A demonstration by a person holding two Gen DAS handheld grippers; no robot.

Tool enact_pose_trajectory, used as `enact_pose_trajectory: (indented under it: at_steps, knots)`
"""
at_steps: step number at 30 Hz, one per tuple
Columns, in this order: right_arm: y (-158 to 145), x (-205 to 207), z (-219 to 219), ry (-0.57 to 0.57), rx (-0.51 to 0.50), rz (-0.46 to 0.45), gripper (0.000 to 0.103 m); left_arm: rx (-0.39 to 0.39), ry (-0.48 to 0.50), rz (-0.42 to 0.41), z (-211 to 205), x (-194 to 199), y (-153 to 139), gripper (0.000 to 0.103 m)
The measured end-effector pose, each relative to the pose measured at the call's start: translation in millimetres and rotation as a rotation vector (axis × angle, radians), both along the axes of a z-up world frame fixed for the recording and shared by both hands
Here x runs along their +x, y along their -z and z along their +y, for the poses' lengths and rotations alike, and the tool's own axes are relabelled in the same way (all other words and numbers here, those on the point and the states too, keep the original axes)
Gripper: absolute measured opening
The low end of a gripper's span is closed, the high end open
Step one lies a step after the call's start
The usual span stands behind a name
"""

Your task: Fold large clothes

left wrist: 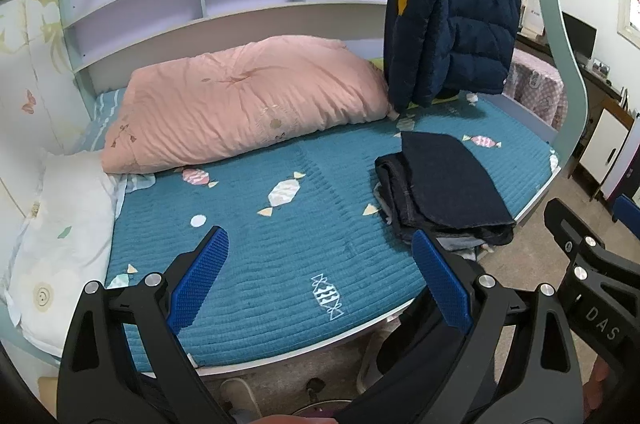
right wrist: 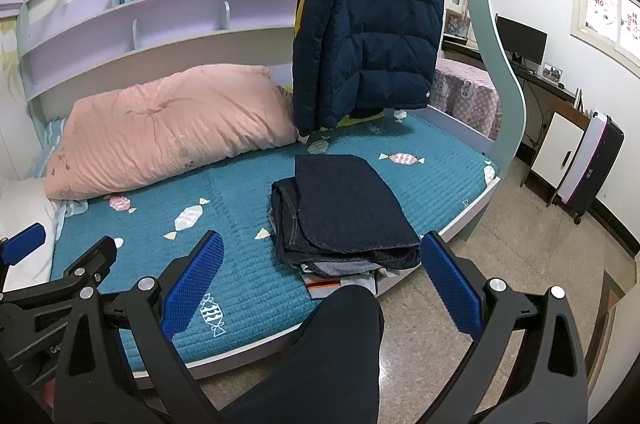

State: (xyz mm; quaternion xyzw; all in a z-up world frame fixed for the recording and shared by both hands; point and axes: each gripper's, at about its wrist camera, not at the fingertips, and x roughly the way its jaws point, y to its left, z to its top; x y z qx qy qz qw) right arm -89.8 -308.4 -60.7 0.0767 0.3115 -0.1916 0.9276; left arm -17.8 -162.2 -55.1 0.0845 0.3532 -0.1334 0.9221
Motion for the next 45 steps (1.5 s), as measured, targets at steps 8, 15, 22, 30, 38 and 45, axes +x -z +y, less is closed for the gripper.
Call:
enact_pose_trajectory:
  at_steps: [8, 15, 22, 30, 38, 45]
  knots:
    - [30, 41, 26, -0.094, 0.048, 0.103, 0.095, 0.0, -0.143, 0.116, 57, 21, 37, 0.094]
    - [72, 94, 97, -0.335, 0.191, 0.283, 0.095, 0.052, -0.432, 0.23, 168, 22, 83, 0.094]
    - [93, 119, 205, -0.572, 0.153, 0.381, 0.095, -0.01, -0.71, 0.32, 292, -5, 112, 0.094]
    - [106, 102, 258, -0.673, 0.125, 0.433, 0.095, 0.045, -0.768, 0.303, 327, -22, 104, 0.094]
    - [73, 88, 169, -0.438, 0.12, 0.281, 0.095, 0.009, -0.399, 0.144, 208, 11, 56, 0.094]
    - [30, 57, 73, -0.147, 0.087, 0.134, 0.095, -0.022, -0.107, 0.013, 101, 17, 7, 0.094]
